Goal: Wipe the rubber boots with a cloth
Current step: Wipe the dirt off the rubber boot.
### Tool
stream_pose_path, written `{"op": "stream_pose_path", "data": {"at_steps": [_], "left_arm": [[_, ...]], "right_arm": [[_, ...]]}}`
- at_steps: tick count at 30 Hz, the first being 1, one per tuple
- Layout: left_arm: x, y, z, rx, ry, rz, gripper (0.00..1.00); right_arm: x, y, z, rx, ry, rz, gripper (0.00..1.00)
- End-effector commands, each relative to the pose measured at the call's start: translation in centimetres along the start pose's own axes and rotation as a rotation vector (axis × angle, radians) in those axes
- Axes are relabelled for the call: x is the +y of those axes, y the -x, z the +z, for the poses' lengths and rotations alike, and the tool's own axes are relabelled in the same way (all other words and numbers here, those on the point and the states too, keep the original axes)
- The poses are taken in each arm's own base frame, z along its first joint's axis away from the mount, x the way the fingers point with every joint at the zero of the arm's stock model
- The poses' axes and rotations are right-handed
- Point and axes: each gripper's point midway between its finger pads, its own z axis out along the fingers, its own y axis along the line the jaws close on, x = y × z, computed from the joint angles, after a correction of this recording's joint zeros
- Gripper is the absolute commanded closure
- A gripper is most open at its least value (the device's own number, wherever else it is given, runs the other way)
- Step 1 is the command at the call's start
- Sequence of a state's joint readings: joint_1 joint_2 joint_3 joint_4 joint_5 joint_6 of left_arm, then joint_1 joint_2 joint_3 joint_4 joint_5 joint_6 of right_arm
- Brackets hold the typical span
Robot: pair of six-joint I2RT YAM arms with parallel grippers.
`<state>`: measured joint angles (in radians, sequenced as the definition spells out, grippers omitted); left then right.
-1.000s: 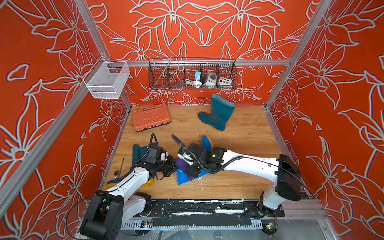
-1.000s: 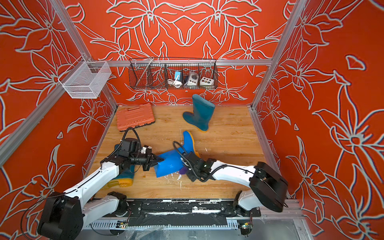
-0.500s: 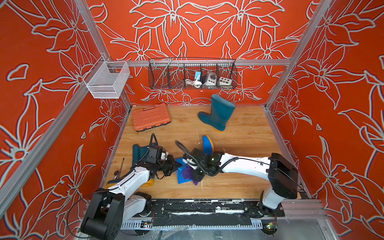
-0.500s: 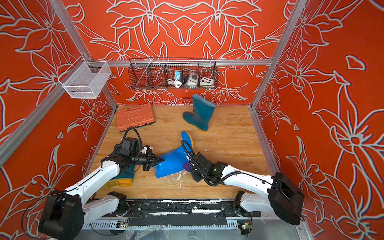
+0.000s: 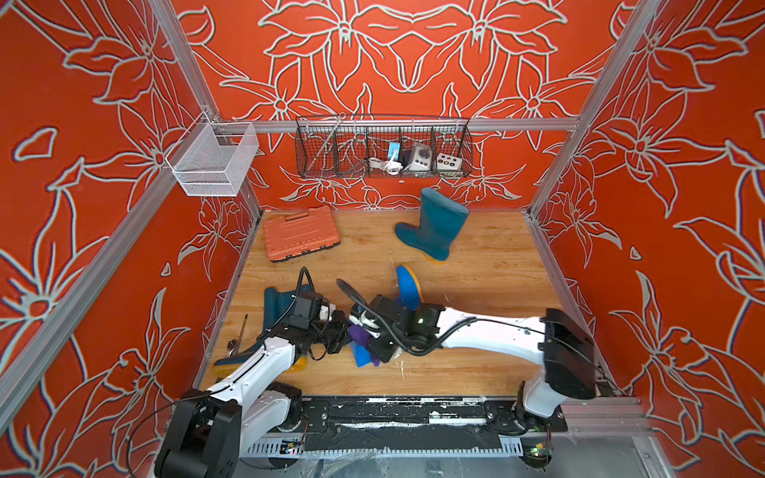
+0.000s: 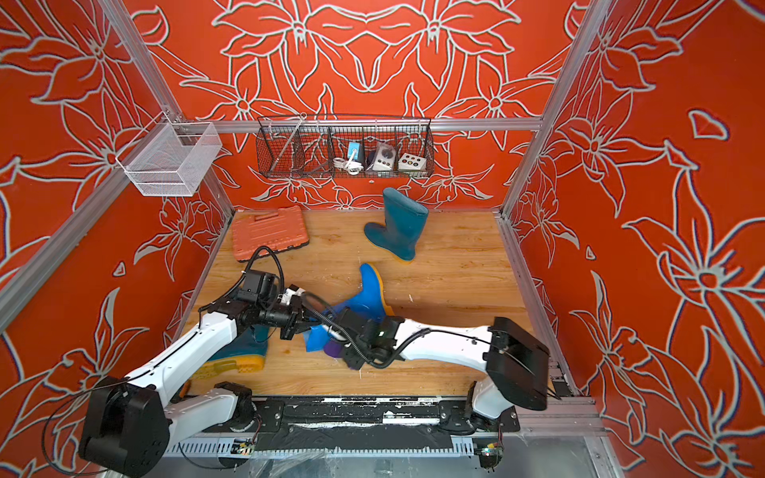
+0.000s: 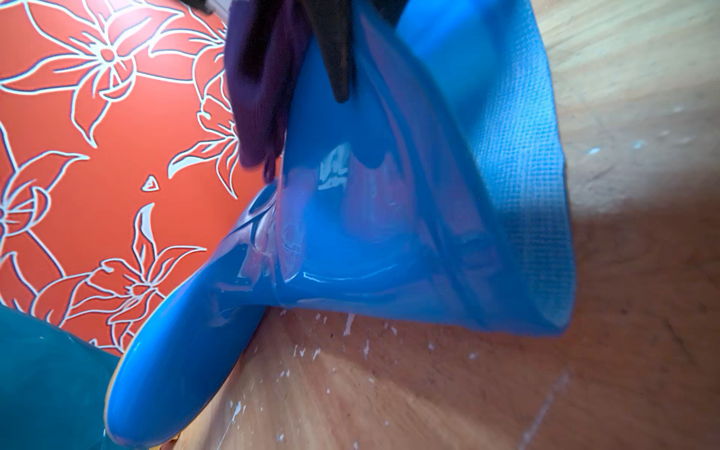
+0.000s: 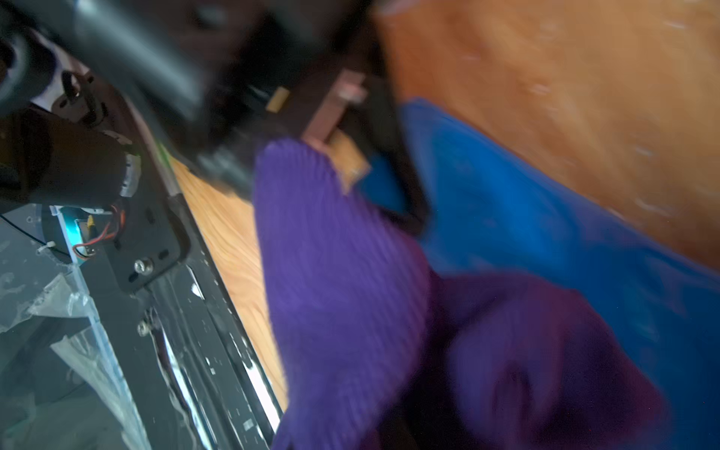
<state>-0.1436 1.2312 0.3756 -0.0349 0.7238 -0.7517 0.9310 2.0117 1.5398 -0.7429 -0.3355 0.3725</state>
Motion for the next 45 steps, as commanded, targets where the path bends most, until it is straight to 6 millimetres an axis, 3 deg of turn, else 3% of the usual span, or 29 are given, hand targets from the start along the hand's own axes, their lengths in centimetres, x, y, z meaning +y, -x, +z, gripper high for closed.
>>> {"op": "stream_pose_path", "data": {"at_steps": [1,4,7,9,14,17,19,22,26,27,29,31,33,38,40,42,45], "left_arm": [[0.6,-0.3,-0.5,-0.006,0.021,-0.013,1.0],[0.3,-0.3,-0.5,-0.01,0.01,-0.023,1.0],[-0.3,-0.1,-0.6,-0.012,-0.016,-0.033,1.0],[-0.9,0.1,-0.9,-0.024,-0.025,-0.032,1.0],[-1.4,0.6,-1.7,-0.063,-0.015,-0.029,1.0],[-1.6,0.6,-2.0,-0.073,-0.008,-0.039,1.0],[-1.8,0.6,-2.1,-0.075,-0.013,-0.04,1.0],[-1.9,0.6,-2.3,-0.085,-0.015,-0.042,1.0],[-1.7,0.7,-2.6,-0.106,0.003,-0.049,1.0],[-1.7,0.8,-2.6,-0.112,0.005,-0.051,1.0],[-1.7,0.9,-2.7,-0.117,0.008,-0.058,1.0],[-1.8,0.9,-2.6,-0.109,0.011,-0.07,1.0],[-1.7,0.9,-2.4,-0.088,0.029,-0.105,1.0],[-1.7,0.8,-1.9,-0.038,0.036,-0.213,1.0],[-2.2,1.0,-1.8,-0.043,0.015,-0.237,1.0],[-2.6,1.2,-2.0,-0.049,-0.001,-0.248,1.0],[-2.8,1.1,-2.2,-0.053,-0.004,-0.251,1.0]], "right_arm": [[-7.3,-1.7,-4.6,-0.034,-0.094,0.156,1.0],[-10.4,-1.9,-8.0,-0.101,-0.131,0.222,1.0],[-9.3,-0.9,-8.9,-0.139,-0.105,0.222,1.0],[-6.3,0.3,-8.1,-0.159,-0.06,0.185,1.0],[4.2,2.5,-3.8,-0.103,0.04,-0.027,1.0],[6.1,2.4,-1.8,-0.049,0.065,-0.074,1.0],[4.6,1.8,-1.3,-0.02,0.029,-0.072,1.0],[0.0,0.3,-2.2,-0.003,-0.036,-0.012,1.0],[-8.7,-2.4,-5.3,-0.041,-0.07,0.222,1.0],[-10.1,-2.6,-6.5,-0.073,-0.067,0.266,1.0],[-10.9,-1.9,-8.5,-0.14,-0.08,0.28,1.0],[-9.5,-0.5,-9.8,-0.19,-0.058,0.263,1.0],[-6.7,1.0,-9.8,-0.223,-0.025,0.231,1.0],[6.4,3.2,-6.3,-0.213,0.145,-0.016,1.0],[9.7,2.6,-4.3,-0.152,0.196,-0.104,1.0],[10.4,1.5,-2.4,-0.078,0.202,-0.149,1.0],[8.5,0.1,-0.8,-0.022,0.181,-0.13,1.0]]}}
